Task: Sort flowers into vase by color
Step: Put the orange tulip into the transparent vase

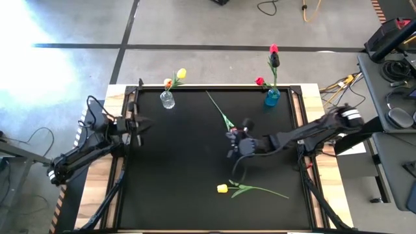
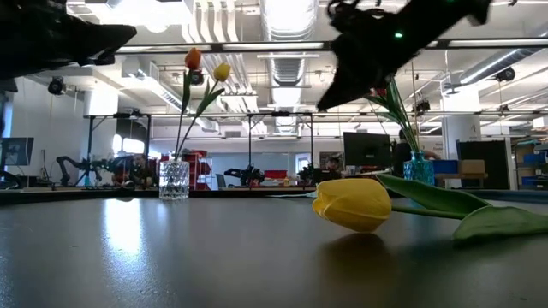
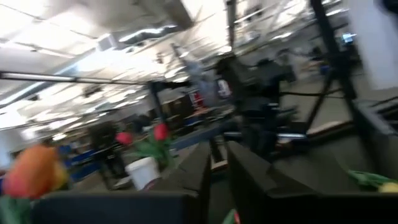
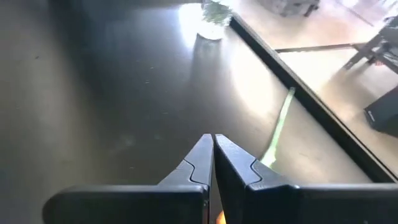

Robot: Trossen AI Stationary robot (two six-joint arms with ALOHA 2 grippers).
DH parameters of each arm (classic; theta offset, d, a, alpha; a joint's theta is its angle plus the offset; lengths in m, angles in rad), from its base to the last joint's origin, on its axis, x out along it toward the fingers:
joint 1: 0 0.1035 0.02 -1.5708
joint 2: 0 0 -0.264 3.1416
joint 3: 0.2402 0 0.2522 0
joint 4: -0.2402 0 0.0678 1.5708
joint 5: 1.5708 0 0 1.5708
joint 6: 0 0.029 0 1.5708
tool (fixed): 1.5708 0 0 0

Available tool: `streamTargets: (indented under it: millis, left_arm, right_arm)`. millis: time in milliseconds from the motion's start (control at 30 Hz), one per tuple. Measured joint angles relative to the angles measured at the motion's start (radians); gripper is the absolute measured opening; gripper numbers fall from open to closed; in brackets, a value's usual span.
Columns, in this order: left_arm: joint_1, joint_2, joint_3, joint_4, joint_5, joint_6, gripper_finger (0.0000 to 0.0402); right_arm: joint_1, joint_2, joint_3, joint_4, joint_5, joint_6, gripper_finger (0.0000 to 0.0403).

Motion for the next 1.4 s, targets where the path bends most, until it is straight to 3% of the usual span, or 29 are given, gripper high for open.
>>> streamTargets:
  millis: [100,267,400,533,700,967,1133,1400]
  left_arm:
    - [-0.036,0.033,0.000,0.006,0.015,0.011,0.0007]
    - [-0.109,0.146,0.020,0.024,0.023,0.040,0.0001]
    - [-0.167,0.290,0.076,0.026,0.015,0.074,0.0000]
    - [-0.214,0.478,0.171,0.001,-0.065,0.111,0.0000]
    - [-0.283,0.749,0.352,-0.151,-0.123,0.200,0.0000]
    - [-0.410,1.154,0.707,-0.461,-0.326,0.382,0.0000]
    - [-0.402,1.355,0.918,-0.629,-0.354,0.434,0.0000]
    - [-0.342,1.614,1.179,-0.765,-0.400,0.547,0.0000]
  right_arm:
    - [0.029,-0.078,-0.088,0.053,0.039,0.017,0.0009]
    - [0.058,-0.156,-0.168,0.113,0.057,0.015,0.0009]
    - [0.063,-0.170,-0.184,0.125,0.083,0.015,0.0009]
    - [0.062,-0.160,-0.187,0.125,0.118,0.016,0.0009]
    - [0.069,-0.159,-0.188,0.124,0.115,0.015,0.0009]
    - [0.096,-0.159,-0.190,0.116,0.114,0.013,0.0009]
    - [0.132,-0.159,-0.193,0.117,0.114,0.006,0.0009]
    - [0.178,-0.159,-0.193,0.117,0.115,-0.010,0.0009]
